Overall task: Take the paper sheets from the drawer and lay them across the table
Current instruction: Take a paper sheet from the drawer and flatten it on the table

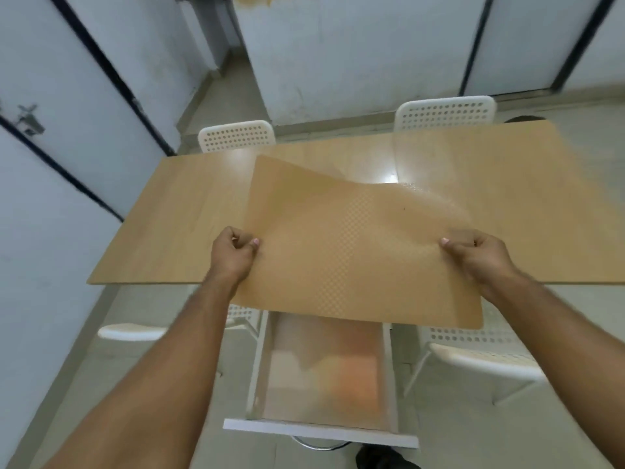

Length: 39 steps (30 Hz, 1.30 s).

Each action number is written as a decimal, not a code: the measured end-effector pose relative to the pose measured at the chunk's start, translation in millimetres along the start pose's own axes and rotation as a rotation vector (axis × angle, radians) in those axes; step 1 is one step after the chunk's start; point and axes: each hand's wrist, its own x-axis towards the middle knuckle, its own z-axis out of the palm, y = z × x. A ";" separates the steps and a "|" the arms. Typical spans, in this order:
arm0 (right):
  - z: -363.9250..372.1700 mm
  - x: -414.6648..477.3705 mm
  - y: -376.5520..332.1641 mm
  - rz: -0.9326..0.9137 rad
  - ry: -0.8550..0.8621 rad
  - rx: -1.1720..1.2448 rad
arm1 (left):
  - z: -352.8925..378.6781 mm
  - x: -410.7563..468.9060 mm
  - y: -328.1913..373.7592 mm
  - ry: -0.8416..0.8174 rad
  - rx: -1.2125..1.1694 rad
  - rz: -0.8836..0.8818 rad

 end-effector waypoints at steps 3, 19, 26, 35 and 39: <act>-43.2 -17.5 2.5 -0.040 0.070 0.028 | 14.7 -18.2 28.9 -0.060 -0.052 0.049; -288.4 61.5 -21.6 -0.122 0.234 -0.029 | 250.9 -136.3 112.0 -0.162 -0.222 -0.083; -369.4 149.5 -36.8 -0.046 0.177 -0.094 | 354.3 -156.6 155.9 -0.090 -0.202 -0.144; -354.2 232.8 -23.2 -0.010 0.172 -0.252 | 405.1 -124.7 149.6 -0.013 -0.112 -0.246; -339.1 255.7 -12.0 0.032 0.194 -0.394 | 425.8 -105.4 132.4 -0.031 -0.075 -0.269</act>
